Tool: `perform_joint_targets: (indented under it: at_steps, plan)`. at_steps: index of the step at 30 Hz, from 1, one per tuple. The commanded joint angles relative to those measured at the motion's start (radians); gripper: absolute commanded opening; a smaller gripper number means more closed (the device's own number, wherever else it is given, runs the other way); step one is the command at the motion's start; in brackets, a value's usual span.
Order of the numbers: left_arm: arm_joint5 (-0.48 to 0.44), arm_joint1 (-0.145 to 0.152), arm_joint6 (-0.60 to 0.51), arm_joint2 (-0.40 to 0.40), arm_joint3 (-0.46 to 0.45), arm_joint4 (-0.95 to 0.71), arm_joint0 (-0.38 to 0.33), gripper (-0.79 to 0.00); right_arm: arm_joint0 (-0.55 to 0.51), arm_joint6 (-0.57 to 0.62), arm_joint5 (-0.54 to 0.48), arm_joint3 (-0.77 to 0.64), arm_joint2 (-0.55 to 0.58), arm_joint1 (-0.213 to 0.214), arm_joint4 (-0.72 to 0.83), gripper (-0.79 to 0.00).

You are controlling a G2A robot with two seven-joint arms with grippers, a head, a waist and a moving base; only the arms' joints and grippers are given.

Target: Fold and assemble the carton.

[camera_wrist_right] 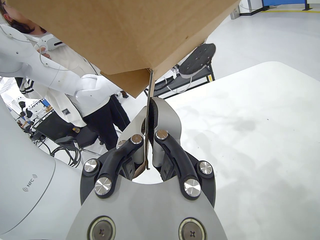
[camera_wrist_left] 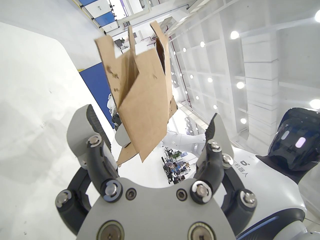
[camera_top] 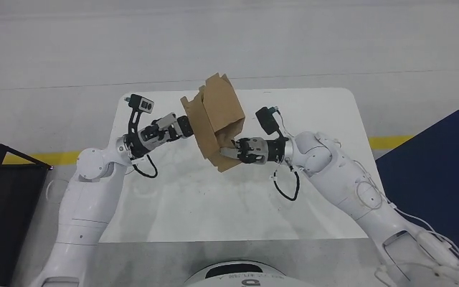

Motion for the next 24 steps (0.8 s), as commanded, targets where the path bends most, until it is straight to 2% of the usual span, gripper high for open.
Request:
perform_joint_targets:
  at_steps: [1, 6, 12, 15, 18, 24]
  plan:
    - [0.0, 0.0, 0.003, -0.002, 0.004, 0.0, -0.008, -0.197, 0.003, 0.01, 0.0, -0.002, -0.006, 0.002, 0.016, -0.785]
    - [0.002, 0.001, 0.013, -0.008, 0.021, -0.018, -0.024, -0.385, 0.015, 0.041, 0.0, -0.005, -0.018, 0.006, 0.047, -0.785]
    - [0.006, 0.002, 0.015, -0.016, 0.042, -0.022, -0.038, -0.431, 0.024, 0.056, 0.0, 0.001, -0.025, 0.008, 0.071, -0.785]
    - [0.007, 0.003, 0.014, -0.017, 0.037, -0.017, -0.04, -0.573, 0.025, 0.058, 0.0, 0.002, -0.027, 0.009, 0.078, -0.785]
    - [0.007, 0.004, 0.016, -0.014, 0.031, 0.003, -0.04, -0.779, 0.028, 0.058, 0.0, 0.003, -0.028, 0.009, 0.08, -0.785]
    - [-0.009, 0.008, 0.035, -0.017, 0.027, 0.06, -0.043, -0.785, 0.035, 0.049, 0.0, 0.016, -0.032, 0.005, 0.055, -0.785]
